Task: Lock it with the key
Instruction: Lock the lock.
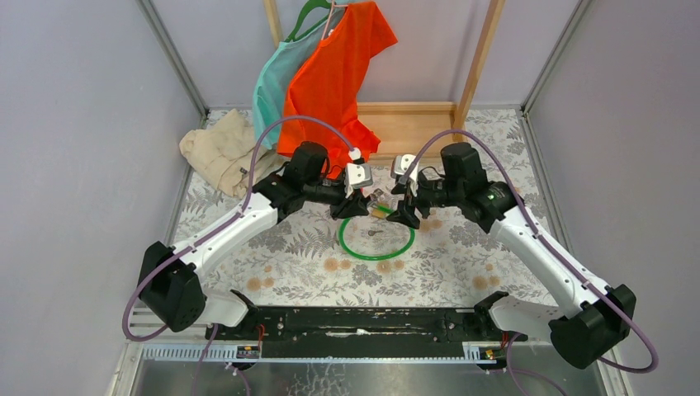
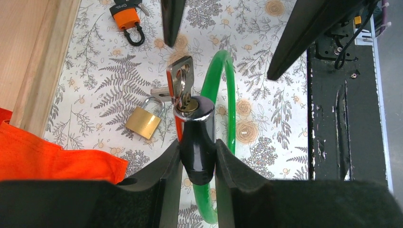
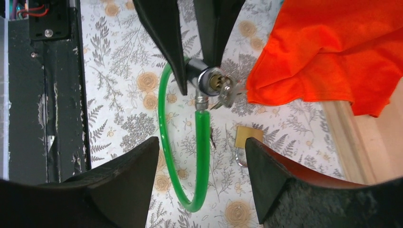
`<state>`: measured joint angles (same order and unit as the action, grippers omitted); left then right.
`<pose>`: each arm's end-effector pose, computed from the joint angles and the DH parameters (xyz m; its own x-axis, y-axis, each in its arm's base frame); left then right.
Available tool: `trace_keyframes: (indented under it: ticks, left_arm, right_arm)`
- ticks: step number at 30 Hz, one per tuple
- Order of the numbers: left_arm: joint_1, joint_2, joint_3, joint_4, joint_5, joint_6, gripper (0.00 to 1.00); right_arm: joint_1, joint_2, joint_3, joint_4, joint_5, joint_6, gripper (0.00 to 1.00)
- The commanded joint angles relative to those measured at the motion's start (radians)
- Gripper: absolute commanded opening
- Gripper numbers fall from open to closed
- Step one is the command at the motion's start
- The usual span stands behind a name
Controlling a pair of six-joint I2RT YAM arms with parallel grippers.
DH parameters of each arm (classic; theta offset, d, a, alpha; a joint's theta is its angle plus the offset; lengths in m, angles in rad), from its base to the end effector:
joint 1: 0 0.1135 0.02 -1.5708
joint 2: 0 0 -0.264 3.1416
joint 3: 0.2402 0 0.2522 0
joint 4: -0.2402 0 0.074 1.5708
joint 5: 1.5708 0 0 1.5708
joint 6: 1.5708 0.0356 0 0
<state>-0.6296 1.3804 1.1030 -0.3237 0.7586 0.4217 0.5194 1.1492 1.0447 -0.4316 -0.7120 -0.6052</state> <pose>0.2316 -0.1990 0.3069 -0.0544 0.4072 -0.9117 0.9954 0.0941 -0.0174 0.2043 0.1436 0.3369 0.1265 -0.4238 -0.8969 -0.9623 0.1670 -0.2147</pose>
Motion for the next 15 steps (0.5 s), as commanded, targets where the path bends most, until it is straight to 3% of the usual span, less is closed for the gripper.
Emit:
trace_keyframes:
  ticks: [1,7,15]
  left_arm:
    - [-0.013,-0.021,-0.029,0.009,-0.017,0.028,0.0]
    - [-0.016,-0.023,-0.028,0.01,-0.017,0.033,0.0]
    - [-0.027,-0.024,-0.023,0.011,-0.024,0.035,0.0]
  right_arm:
    - [-0.006,-0.005,0.123,-0.081,0.007,0.009,0.71]
    - [-0.006,0.082,0.257,-0.148,-0.042,0.067,0.62]
    - [-0.007,0.163,0.339,-0.162,-0.057,0.153,0.42]
